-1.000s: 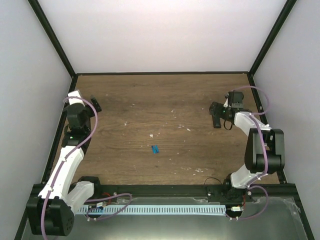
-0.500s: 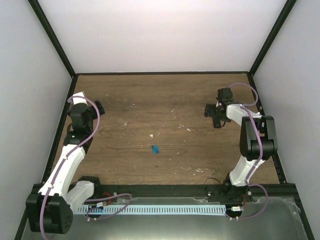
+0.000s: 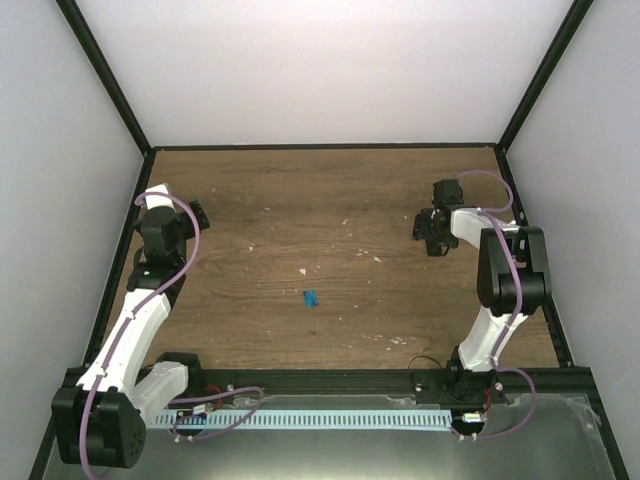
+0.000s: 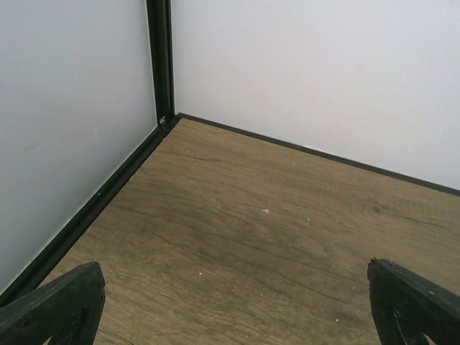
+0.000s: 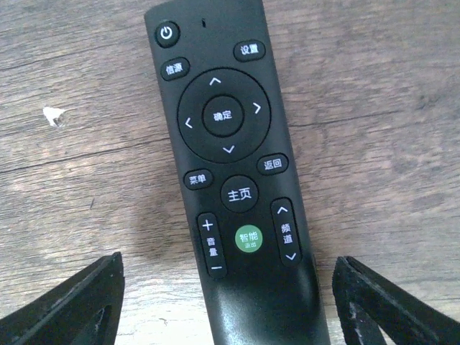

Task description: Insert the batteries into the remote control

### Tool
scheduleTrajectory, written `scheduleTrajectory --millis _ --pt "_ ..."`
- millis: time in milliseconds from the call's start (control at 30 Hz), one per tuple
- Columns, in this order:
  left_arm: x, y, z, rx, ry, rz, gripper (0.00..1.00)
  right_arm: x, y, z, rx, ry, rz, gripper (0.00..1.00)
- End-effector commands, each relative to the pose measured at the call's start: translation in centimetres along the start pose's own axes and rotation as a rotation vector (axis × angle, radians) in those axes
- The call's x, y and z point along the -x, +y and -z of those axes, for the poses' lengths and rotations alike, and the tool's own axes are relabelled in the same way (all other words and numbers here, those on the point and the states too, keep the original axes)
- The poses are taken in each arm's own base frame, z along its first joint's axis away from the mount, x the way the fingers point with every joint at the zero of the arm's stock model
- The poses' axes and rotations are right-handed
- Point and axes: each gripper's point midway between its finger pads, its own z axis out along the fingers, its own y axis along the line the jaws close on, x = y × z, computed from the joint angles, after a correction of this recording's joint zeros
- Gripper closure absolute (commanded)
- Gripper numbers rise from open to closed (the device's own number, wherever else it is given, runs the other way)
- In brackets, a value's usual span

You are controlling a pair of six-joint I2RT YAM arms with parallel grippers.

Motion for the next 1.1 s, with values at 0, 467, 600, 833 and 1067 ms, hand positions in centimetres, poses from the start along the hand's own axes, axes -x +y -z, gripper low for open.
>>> scheduleTrajectory --millis 0,467,600,833,1067 --pt "-0.2 0.3 0.2 0.011 -0.004 0.006 0.0 -0.4 -0.2 -0.5 -0.013 0.012 -0.008 0.26" --pt "-0.4 0.6 0.4 0.026 -0.003 -0.002 0.0 -2.3 -0.9 -1.5 -0.037 0.046 -0.019 0.39" --pt "-0.4 0.7 0.4 0.026 -0.003 -0.004 0.0 -2.7 -1.0 -1.6 -0.044 0.053 -0.016 0.47" --pt "-0.5 0.7 0.5 0.03 -0.001 -0.008 0.0 -3.7 -1.2 -1.8 -0.083 0.067 0.0 0.59" --pt "-0.5 0.4 0.5 0.008 0.006 -0.009 0.0 -4.8 0.2 -2.0 -0.076 0.075 0.05 0.63"
